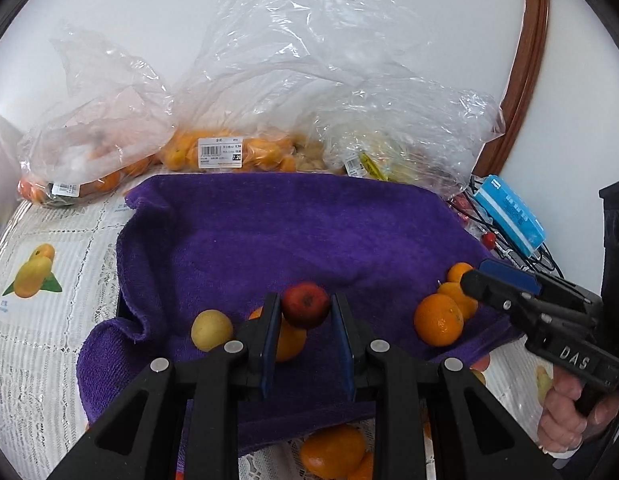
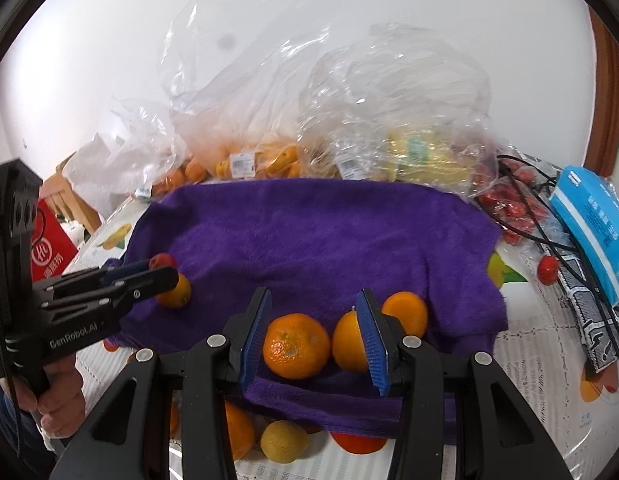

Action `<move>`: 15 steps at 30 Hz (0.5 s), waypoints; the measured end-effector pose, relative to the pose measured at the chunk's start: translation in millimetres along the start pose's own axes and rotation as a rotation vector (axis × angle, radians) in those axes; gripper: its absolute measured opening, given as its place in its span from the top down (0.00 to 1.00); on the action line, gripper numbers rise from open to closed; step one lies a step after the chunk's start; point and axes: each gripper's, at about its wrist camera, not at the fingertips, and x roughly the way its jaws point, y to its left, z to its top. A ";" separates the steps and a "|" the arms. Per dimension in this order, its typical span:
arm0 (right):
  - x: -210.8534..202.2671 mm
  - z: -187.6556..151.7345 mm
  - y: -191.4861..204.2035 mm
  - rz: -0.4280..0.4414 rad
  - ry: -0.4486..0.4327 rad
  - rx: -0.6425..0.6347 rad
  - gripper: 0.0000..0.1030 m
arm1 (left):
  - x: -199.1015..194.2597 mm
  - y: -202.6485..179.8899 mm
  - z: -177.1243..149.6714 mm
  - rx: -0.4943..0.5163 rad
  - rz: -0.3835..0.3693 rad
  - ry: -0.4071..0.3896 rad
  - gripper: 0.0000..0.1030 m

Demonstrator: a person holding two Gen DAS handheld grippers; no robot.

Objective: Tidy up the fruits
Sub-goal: 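Open the right gripper on the towel while the left gripper releases the red fruit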

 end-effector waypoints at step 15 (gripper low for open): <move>-6.0 -0.4 -6.0 -0.040 -0.018 0.002 0.57 | -4.5 4.4 -0.2 -0.021 0.020 -0.004 0.67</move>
